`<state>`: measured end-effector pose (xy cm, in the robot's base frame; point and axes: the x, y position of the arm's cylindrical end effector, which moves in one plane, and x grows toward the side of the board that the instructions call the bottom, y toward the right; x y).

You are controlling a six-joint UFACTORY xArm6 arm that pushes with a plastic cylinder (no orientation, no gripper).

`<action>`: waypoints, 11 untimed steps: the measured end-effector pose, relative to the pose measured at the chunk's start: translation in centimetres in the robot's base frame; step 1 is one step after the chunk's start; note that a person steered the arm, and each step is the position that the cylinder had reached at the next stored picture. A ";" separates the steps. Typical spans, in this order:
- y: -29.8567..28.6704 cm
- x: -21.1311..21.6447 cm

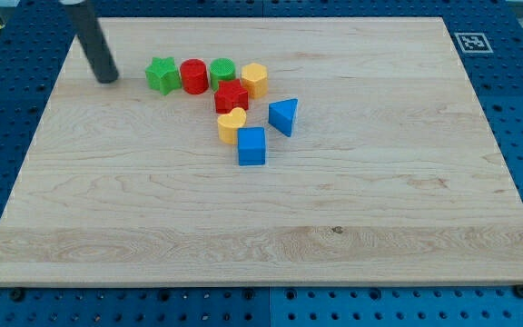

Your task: Separate the yellow hexagon from the group of blocks

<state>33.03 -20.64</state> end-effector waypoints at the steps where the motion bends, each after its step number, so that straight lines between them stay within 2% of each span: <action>1: 5.2 0.0; 3: 15.3 0.0; 6: 25.6 1.3; 8: 27.6 4.9; 10: 28.4 3.9; 11: 31.0 3.9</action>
